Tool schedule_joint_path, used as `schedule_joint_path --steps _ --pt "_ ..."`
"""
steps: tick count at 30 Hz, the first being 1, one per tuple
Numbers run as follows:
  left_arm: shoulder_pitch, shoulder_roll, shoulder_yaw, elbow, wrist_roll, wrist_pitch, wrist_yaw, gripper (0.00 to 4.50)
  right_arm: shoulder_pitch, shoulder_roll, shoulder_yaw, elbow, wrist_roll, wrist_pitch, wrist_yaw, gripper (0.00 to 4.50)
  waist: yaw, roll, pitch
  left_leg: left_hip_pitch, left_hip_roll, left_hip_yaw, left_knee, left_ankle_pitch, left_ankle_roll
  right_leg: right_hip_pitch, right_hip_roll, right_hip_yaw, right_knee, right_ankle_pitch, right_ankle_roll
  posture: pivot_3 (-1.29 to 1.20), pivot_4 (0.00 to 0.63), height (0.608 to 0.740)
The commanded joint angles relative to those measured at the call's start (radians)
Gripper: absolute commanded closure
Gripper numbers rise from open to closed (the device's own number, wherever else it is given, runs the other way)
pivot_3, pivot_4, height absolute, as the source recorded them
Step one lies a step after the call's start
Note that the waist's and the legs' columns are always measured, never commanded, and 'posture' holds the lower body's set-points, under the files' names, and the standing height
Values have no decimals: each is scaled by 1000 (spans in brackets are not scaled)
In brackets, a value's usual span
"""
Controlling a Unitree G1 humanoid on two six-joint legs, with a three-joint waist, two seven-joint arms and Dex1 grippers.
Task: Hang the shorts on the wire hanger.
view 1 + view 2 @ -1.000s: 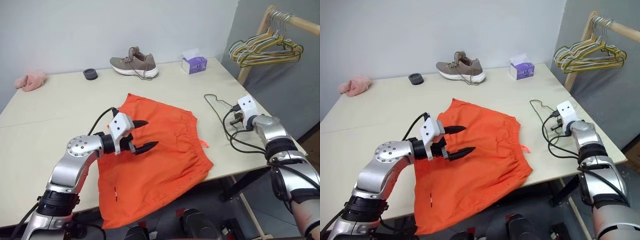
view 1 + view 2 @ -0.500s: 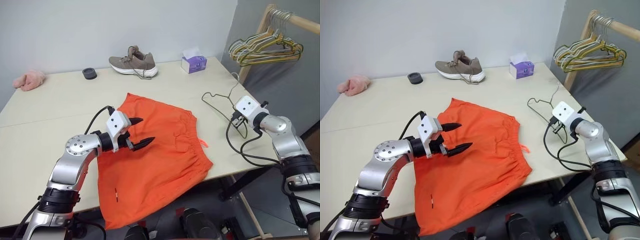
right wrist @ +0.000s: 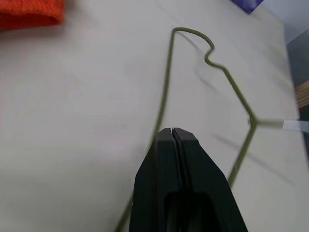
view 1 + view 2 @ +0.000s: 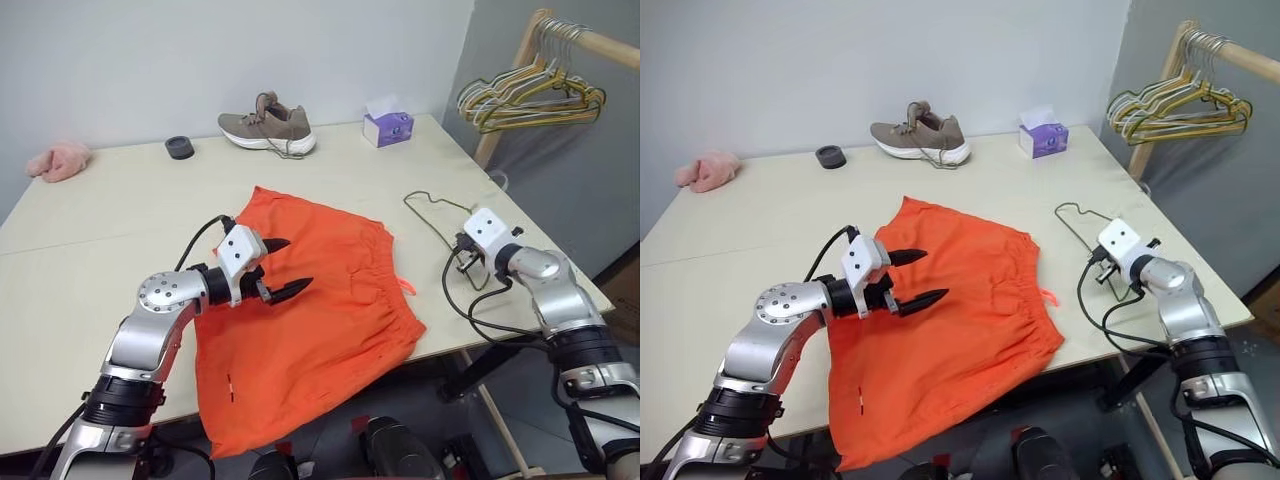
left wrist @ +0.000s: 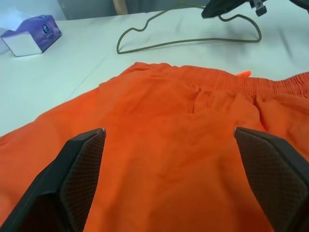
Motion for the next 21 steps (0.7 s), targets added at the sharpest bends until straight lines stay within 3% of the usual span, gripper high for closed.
schedule_joint_path --steps 1,12,21 --pt "-3 1 13 -34 1 -20 3 0 -8 -2 -42 -45 41 71 12 3885 1 0 0 0 0 0 0 0 0 0 0 0 0 0 0 -199 57 740" --pt "-1 1 12 -45 -5 -8 -2 0 -88 5 -107 94 67 169 -82 39 -2 0 0 0 0 0 0 0 0 0 0 0 0 0 0 -202 56 740" --pt "-27 -9 -10 -38 5 -18 -15 0 -365 57 -145 634 88 193 -161 12 -11 0 0 1 0 4 0 0 0 0 0 4 0 1 1 -205 54 740"
